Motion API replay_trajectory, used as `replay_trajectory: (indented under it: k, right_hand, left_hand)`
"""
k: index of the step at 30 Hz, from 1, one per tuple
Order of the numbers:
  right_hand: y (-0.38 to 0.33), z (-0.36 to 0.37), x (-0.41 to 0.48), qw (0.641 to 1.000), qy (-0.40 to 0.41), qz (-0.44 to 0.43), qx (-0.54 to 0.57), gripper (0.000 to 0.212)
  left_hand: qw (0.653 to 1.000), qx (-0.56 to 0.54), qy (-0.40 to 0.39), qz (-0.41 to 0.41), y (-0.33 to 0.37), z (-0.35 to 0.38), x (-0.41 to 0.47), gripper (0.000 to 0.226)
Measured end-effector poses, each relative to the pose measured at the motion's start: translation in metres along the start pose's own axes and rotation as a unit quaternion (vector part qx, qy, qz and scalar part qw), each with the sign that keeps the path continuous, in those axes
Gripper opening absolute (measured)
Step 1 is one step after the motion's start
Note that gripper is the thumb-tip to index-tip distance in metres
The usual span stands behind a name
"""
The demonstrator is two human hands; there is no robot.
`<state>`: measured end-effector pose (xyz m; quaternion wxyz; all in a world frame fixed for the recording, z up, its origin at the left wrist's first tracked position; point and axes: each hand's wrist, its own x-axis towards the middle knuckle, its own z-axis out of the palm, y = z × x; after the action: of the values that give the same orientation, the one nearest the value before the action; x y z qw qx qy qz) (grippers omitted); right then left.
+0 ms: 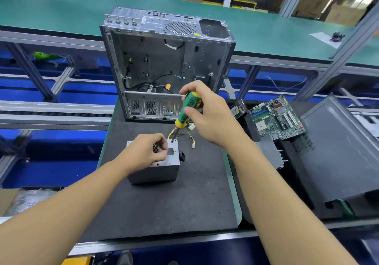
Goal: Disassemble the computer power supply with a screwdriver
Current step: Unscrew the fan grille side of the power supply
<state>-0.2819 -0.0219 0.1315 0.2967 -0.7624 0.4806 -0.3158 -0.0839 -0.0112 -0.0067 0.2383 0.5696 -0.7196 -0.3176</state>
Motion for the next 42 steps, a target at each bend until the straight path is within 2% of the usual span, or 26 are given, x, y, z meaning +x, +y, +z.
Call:
replay_trajectory:
  k: [4,6,9,12,16,19,23,26,30,33,35,37,39,42]
  right_hand:
    - [0.026,-0.019,-0.009,0.998,0.044,0.036,-0.041,0.033]
    - [0.042,-0.027,-0.017,0.993,0.051,0.064,-0.089,0.033]
    - [0.069,-0.046,-0.032,0.979,0.053,0.115,-0.157,0.033]
    - [0.094,-0.069,-0.049,0.969,0.064,0.165,-0.171,0.032]
    - [0.122,-0.095,-0.076,0.957,0.088,0.214,-0.173,0.031]
    - [0.138,-0.110,-0.097,0.950,0.109,0.240,-0.168,0.031]
    - [0.150,-0.128,-0.115,0.942,0.123,0.259,-0.174,0.032]
    - [0.152,-0.137,-0.120,0.941,0.129,0.258,-0.177,0.032]
    - [0.147,-0.140,-0.114,0.948,0.152,0.227,-0.165,0.035]
    - [0.133,-0.135,-0.100,0.954,0.180,0.191,-0.146,0.045]
    - [0.122,-0.130,-0.088,0.959,0.186,0.169,-0.129,0.047]
    - [0.109,-0.122,-0.074,0.967,0.180,0.140,-0.115,0.042]
    - [0.096,-0.112,-0.061,0.974,0.168,0.109,-0.103,0.038]
    - [0.077,-0.091,-0.041,0.983,0.143,0.074,-0.085,0.035]
  left_hand:
    - [0.995,-0.094,0.034,-0.027,0.022,0.016,0.015,0.016]
    - [0.991,-0.128,0.022,-0.021,0.039,0.029,0.026,0.016]
    - [0.990,-0.134,-0.039,-0.023,0.067,0.061,0.042,0.011]
    - [0.984,-0.131,-0.111,-0.037,0.093,0.106,0.056,0.014]
    - [0.950,-0.188,-0.207,-0.142,0.116,0.172,0.070,0.014]
    - [0.915,-0.245,-0.230,-0.222,0.126,0.212,0.078,0.007]
    - [0.900,-0.245,-0.265,-0.245,0.140,0.244,0.091,0.013]
    - [0.918,-0.189,-0.282,-0.206,0.150,0.252,0.095,0.016]
    - [0.934,-0.205,-0.226,-0.185,0.157,0.230,0.099,0.023]
    - [0.944,-0.214,-0.232,-0.099,0.158,0.194,0.100,0.025]
    - [0.963,-0.148,-0.225,-0.002,0.152,0.166,0.099,0.021]
    - [0.978,-0.066,-0.184,0.073,0.138,0.135,0.099,0.017]
    - [0.981,0.008,-0.158,0.114,0.117,0.103,0.099,0.011]
    - [0.966,0.106,-0.196,0.128,0.076,0.052,0.096,0.015]
